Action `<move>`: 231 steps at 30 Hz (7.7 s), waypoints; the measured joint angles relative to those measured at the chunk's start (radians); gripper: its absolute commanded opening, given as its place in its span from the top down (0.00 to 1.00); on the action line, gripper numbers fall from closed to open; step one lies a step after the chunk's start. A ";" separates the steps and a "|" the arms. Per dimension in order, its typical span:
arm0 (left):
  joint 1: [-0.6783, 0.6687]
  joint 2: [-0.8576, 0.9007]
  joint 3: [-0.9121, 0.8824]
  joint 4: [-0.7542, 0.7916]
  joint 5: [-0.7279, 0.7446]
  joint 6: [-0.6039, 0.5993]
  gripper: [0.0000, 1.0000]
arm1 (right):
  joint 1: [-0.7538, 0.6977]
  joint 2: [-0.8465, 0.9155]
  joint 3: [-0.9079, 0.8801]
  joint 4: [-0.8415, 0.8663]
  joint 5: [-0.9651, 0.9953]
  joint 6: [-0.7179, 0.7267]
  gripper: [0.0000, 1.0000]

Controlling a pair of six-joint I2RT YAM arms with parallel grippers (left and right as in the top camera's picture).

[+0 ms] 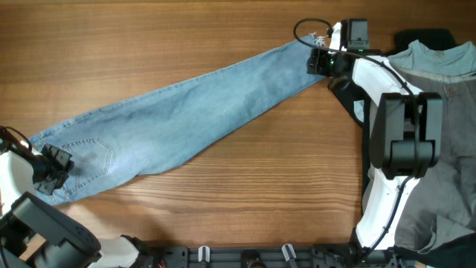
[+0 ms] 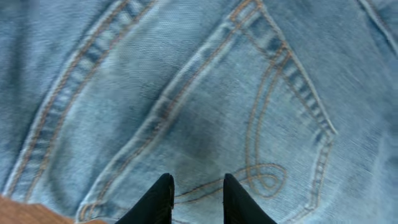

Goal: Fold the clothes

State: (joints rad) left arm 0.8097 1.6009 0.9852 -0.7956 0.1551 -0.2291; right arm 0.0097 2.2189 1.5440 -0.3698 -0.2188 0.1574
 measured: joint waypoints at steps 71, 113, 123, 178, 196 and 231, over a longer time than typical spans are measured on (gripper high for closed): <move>-0.615 0.036 0.501 -0.322 0.324 0.296 0.96 | 0.249 -0.333 -0.086 -0.462 -0.100 0.023 0.83; -1.023 0.414 0.284 0.001 0.258 0.190 0.94 | 0.302 -0.183 -0.272 -0.297 -0.254 -0.079 0.96; -0.963 0.384 0.309 -0.228 0.259 0.164 0.96 | 0.306 -0.184 -0.231 -0.512 -0.259 -0.085 0.96; -0.369 0.336 0.616 -0.664 0.284 0.336 0.96 | 0.574 -0.082 -0.196 -0.166 -0.512 0.495 0.96; -0.964 0.279 0.819 -0.529 -0.032 0.058 0.96 | 0.381 -0.147 -0.203 -0.268 -0.322 0.444 0.95; -1.295 0.320 0.849 -0.460 -0.105 -0.107 0.96 | 0.303 -0.206 -0.213 -0.410 -0.232 0.387 0.95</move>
State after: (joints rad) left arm -0.4858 1.9209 1.8339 -1.2556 0.0498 -0.3359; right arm 0.3122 2.0132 1.3312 -0.7799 -0.4503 0.5442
